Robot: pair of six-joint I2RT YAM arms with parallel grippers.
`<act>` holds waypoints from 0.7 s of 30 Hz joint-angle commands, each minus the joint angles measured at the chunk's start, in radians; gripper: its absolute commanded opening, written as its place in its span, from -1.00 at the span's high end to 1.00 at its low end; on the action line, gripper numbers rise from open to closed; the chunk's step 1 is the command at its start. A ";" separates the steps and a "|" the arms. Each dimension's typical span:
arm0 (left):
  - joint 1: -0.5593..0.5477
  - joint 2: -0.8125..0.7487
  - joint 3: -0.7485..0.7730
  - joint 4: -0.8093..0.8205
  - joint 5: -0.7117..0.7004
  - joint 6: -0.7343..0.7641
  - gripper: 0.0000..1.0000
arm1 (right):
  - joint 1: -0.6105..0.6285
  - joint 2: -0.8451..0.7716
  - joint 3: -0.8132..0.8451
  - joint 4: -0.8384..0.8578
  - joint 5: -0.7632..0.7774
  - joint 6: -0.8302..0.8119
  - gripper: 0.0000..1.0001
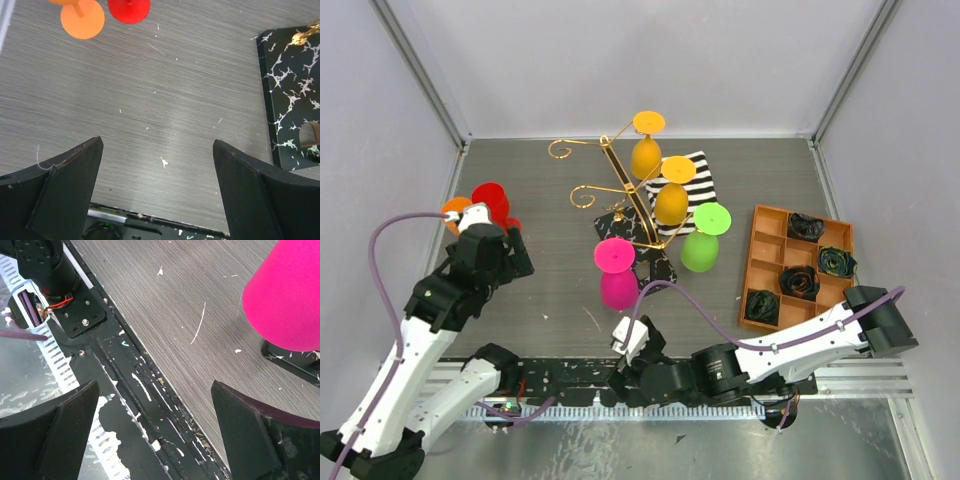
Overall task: Place the wine glass upside down on the wine glass rack
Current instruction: Move the wine glass to the center of the board.
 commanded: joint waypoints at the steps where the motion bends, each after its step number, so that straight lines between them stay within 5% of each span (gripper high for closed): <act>1: 0.005 0.018 -0.118 0.239 -0.012 -0.056 -0.96 | 0.005 -0.040 -0.009 0.076 0.010 0.000 -1.00; 12: 0.003 0.037 -0.512 0.944 -0.156 -0.023 -0.89 | 0.005 -0.168 -0.100 0.053 0.032 0.008 -1.00; 21: 0.005 0.266 -0.640 1.340 -0.271 0.029 -0.75 | 0.004 -0.189 -0.124 0.050 0.056 0.016 -1.00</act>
